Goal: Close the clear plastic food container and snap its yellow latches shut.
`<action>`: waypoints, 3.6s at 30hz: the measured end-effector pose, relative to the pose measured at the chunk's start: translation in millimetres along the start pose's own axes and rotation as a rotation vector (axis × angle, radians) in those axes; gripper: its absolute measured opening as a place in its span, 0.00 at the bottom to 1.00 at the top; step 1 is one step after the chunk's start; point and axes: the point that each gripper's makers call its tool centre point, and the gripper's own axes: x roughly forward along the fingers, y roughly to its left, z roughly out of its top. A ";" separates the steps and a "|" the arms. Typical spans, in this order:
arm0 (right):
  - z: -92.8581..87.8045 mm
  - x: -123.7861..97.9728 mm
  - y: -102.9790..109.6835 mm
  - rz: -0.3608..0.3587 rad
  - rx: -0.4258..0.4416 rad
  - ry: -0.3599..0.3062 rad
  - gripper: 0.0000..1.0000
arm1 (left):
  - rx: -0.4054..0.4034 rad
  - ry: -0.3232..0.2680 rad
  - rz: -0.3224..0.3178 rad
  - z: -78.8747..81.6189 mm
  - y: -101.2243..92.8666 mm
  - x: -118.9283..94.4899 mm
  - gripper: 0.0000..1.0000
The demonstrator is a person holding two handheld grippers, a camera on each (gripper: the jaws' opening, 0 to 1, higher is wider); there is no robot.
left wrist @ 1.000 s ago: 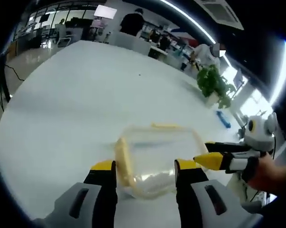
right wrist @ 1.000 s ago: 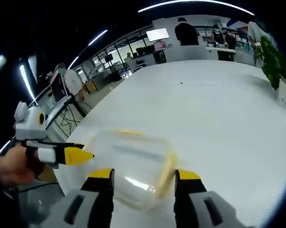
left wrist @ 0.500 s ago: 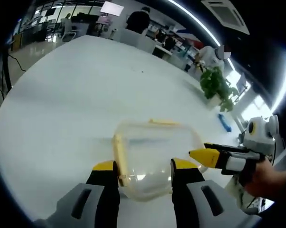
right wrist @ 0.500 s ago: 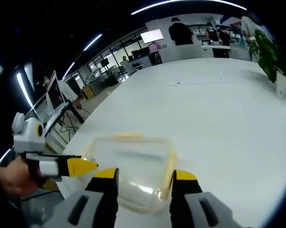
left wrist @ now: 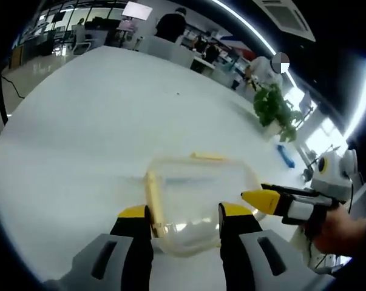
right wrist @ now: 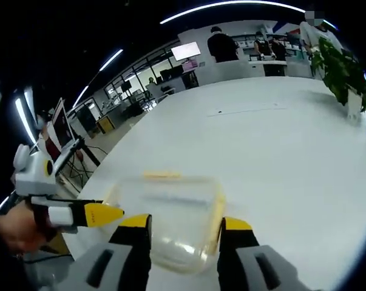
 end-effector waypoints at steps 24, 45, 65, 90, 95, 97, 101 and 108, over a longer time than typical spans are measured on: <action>46.2 54.6 -2.4 -0.024 0.011 -0.047 0.41 | 0.005 -0.040 0.008 58.4 30.2 29.9 0.42; 65.6 52.0 -11.2 0.002 -0.078 -0.108 0.52 | 0.084 -0.061 0.014 70.8 44.2 22.0 0.52; 72.9 47.3 2.6 0.107 -0.206 -0.124 1.00 | 0.260 -0.062 -0.001 76.8 52.4 17.8 0.99; 57.9 -46.2 54.9 0.126 -0.346 -0.176 1.00 | 0.429 -0.127 -0.032 65.3 38.4 -104.2 0.99; 46.4 -71.1 60.7 0.123 -0.361 -0.190 1.00 | 0.453 -0.120 -0.023 52.1 41.8 -129.5 0.99; 40.6 -79.1 61.4 0.116 -0.372 -0.189 1.00 | 0.463 -0.112 -0.016 46.5 44.3 -136.6 0.99; 27.5 -98.3 62.6 0.110 -0.369 -0.191 1.00 | 0.479 -0.108 -0.010 35.9 45.8 -156.1 0.99; 6.9 -124.4 70.9 0.119 -0.385 -0.186 1.00 | 0.501 -0.125 0.001 25.1 43.0 -186.1 0.99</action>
